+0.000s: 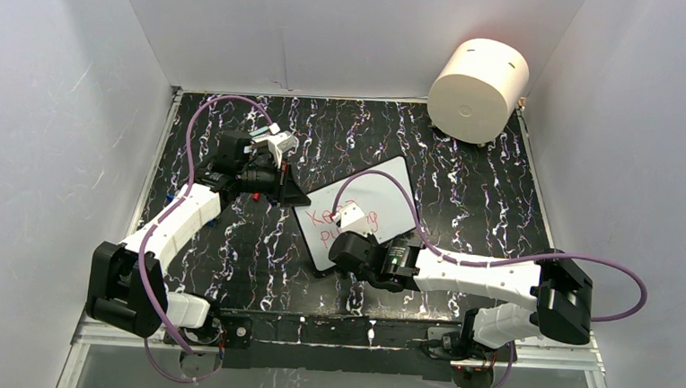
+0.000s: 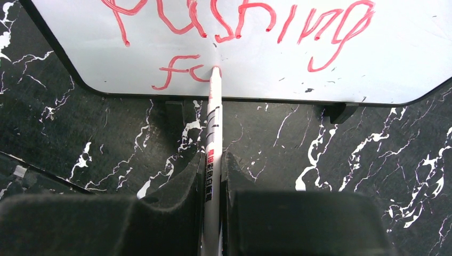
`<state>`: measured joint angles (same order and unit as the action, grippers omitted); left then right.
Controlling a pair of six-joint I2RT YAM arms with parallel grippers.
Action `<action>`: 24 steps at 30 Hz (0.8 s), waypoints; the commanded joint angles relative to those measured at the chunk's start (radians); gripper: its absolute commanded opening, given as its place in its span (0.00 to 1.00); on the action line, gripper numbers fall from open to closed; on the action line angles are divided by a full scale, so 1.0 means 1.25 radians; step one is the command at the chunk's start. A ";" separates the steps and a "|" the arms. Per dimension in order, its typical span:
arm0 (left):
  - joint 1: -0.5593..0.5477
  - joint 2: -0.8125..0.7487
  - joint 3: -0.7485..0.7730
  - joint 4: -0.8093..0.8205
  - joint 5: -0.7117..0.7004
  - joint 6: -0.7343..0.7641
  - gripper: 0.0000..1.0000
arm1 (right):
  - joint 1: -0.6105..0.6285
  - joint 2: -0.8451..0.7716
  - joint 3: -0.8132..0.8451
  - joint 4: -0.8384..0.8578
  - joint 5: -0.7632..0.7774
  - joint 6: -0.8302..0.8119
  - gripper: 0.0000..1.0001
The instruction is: Write a sentence on the whiteboard
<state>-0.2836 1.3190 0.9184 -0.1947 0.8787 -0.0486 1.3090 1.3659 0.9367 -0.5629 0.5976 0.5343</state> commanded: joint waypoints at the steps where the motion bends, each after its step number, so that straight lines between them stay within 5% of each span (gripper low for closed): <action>1: -0.005 0.026 -0.014 -0.047 -0.097 0.017 0.00 | -0.003 -0.023 0.023 0.043 -0.002 -0.010 0.00; 24: -0.005 0.025 -0.015 -0.047 -0.098 0.017 0.00 | -0.002 -0.037 0.016 0.070 -0.029 -0.015 0.00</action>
<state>-0.2836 1.3190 0.9184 -0.1947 0.8787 -0.0486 1.3090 1.3586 0.9367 -0.5362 0.5625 0.5201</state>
